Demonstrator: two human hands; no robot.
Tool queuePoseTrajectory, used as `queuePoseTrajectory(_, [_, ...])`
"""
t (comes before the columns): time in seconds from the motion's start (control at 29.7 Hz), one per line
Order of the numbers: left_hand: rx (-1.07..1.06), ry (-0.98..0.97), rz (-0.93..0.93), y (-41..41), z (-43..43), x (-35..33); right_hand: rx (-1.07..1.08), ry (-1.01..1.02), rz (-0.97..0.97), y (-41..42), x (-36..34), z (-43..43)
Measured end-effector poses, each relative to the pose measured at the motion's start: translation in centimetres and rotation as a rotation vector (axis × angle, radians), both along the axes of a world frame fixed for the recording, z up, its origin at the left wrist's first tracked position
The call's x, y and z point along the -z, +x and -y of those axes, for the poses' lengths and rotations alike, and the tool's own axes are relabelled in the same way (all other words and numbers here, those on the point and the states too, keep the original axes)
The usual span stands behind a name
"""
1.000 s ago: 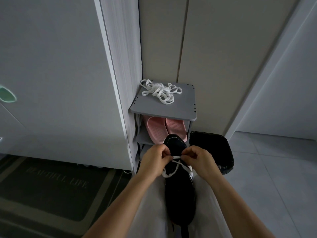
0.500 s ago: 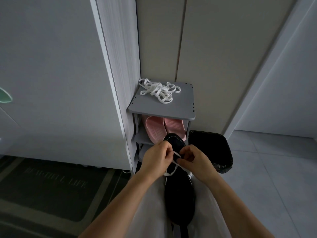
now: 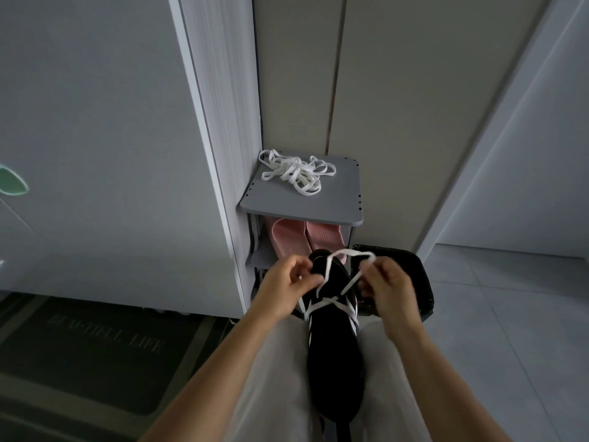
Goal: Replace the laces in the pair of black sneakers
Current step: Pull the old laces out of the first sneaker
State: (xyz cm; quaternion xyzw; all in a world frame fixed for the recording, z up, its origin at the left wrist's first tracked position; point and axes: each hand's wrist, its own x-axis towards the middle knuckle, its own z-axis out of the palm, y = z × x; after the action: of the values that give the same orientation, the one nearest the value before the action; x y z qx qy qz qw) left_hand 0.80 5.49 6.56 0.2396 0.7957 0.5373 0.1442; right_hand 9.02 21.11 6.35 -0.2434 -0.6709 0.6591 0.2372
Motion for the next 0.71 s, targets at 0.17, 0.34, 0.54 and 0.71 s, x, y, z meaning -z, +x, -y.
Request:
queuePoseTrajectory(0.17, [0.007, -0.25, -0.186, 2.2, -0.7, 1.6, 0.008, -0.143, -0.093, -0.1, -2.9, -2.0])
queuePoseTrajectory(0.34, [-0.051, -0.319, -0.329, 1.8, -0.8, 1.5, -0.12, -0.089, 0.162, 0.9, -0.7, -1.1])
queuePoseTrajectory(0.54, [-0.122, -0.174, -0.085, 1.6, -0.5, 2.5, -0.218, 0.157, 0.32, 1.5, 1.0, 1.4])
queuePoseTrajectory(0.71, [-0.17, -0.04, -0.069, 1.5, -0.2, 1.3, -0.129, 0.287, 0.257, 0.6, 1.5, 1.5])
